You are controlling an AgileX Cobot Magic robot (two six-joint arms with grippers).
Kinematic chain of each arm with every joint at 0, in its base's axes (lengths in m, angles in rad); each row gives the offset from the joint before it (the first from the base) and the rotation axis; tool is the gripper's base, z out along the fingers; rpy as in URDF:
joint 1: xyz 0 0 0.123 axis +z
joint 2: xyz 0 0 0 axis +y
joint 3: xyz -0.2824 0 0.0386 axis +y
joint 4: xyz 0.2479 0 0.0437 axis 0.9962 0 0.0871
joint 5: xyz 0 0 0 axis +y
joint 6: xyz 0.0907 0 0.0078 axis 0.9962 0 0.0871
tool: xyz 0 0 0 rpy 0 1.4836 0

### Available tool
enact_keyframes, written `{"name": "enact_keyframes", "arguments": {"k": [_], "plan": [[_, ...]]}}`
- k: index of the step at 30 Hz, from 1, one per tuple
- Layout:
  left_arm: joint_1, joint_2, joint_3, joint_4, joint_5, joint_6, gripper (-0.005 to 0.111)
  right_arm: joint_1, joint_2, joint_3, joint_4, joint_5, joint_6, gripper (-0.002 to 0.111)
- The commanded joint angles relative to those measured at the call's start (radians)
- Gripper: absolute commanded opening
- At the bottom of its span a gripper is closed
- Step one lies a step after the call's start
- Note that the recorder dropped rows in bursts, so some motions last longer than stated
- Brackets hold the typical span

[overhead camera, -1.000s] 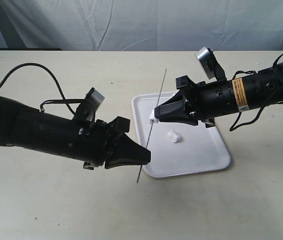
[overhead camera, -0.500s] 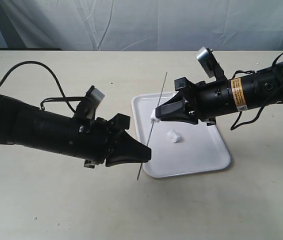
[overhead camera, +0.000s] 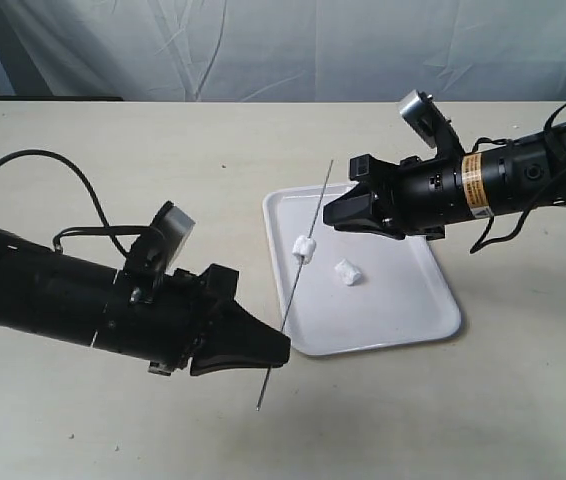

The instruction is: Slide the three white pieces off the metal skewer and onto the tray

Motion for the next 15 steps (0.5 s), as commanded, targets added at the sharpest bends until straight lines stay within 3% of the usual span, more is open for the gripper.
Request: {"name": "enact_keyframes", "arguments": {"k": [1, 3, 15], "plan": [[-0.004, -0.008, -0.001, -0.021, -0.021, 0.034, 0.000, -0.006, -0.002, 0.004, -0.012, -0.158, -0.005, 0.040], [-0.004, -0.008, -0.008, -0.021, -0.031, 0.034, 0.000, -0.006, -0.002, 0.004, -0.012, -0.184, 0.018, 0.045], [-0.004, -0.008, -0.070, -0.021, -0.061, 0.025, 0.000, -0.006, -0.002, 0.004, -0.072, -0.238, 0.068, 0.038]]}}
